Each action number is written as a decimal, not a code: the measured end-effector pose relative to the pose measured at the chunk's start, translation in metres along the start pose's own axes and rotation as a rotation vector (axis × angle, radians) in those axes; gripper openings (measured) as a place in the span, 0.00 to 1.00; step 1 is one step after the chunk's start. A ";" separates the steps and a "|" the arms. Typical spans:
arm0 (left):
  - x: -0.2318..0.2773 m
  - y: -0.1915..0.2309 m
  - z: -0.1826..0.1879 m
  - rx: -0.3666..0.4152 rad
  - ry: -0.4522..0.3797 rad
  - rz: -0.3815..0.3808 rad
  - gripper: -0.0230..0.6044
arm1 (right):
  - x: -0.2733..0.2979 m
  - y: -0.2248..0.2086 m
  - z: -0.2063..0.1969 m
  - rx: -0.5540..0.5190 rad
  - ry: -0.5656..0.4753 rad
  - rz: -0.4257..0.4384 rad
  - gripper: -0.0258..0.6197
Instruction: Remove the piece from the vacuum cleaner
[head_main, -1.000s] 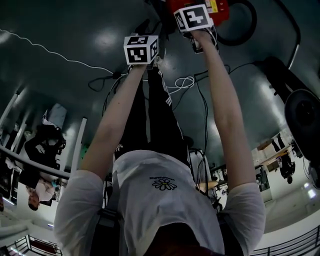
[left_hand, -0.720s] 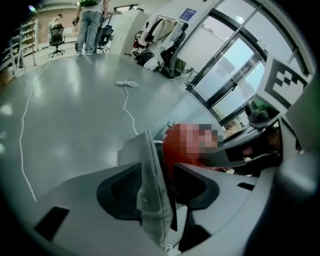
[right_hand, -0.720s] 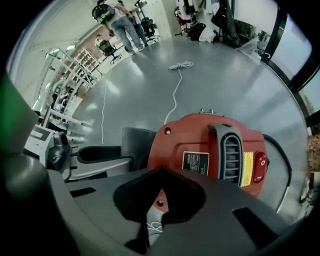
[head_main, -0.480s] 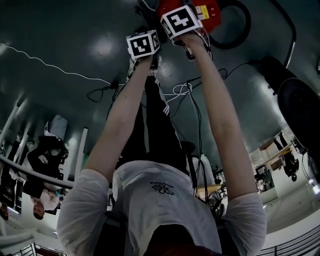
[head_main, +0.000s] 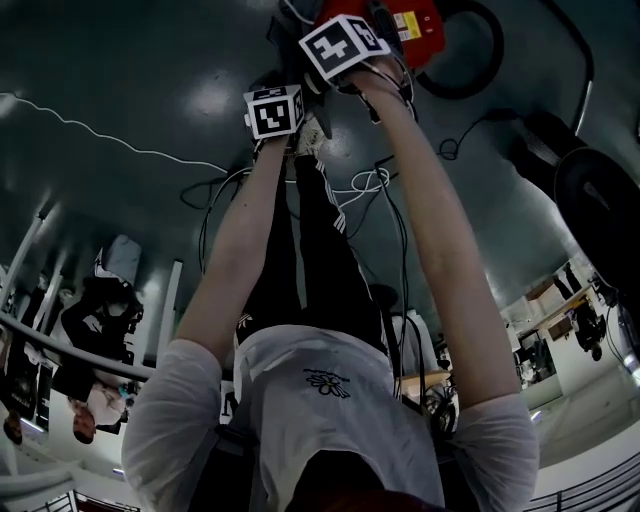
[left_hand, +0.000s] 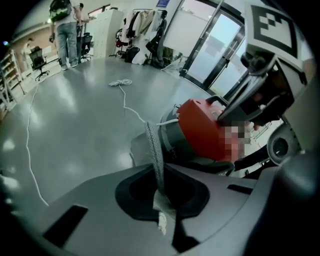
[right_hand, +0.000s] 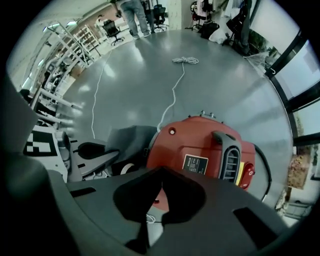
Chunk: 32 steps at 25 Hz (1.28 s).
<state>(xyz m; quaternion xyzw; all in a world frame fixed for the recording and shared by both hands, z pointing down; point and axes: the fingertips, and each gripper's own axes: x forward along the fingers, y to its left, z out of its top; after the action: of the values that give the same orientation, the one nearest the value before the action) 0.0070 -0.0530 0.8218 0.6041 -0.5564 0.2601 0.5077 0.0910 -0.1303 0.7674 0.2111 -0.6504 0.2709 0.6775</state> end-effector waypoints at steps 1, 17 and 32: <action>-0.001 0.000 -0.004 0.017 -0.004 -0.006 0.06 | 0.001 0.000 0.000 0.001 0.014 0.003 0.06; -0.033 0.013 -0.024 -0.171 -0.118 -0.059 0.06 | -0.020 0.000 0.003 0.036 0.106 -0.084 0.06; -0.013 0.012 -0.037 -0.090 -0.105 -0.116 0.06 | 0.012 -0.010 -0.001 0.031 0.089 -0.100 0.06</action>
<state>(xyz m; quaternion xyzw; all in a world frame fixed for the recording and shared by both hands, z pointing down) 0.0014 -0.0127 0.8269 0.6248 -0.5576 0.1731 0.5185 0.0983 -0.1357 0.7803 0.2416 -0.6039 0.2557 0.7152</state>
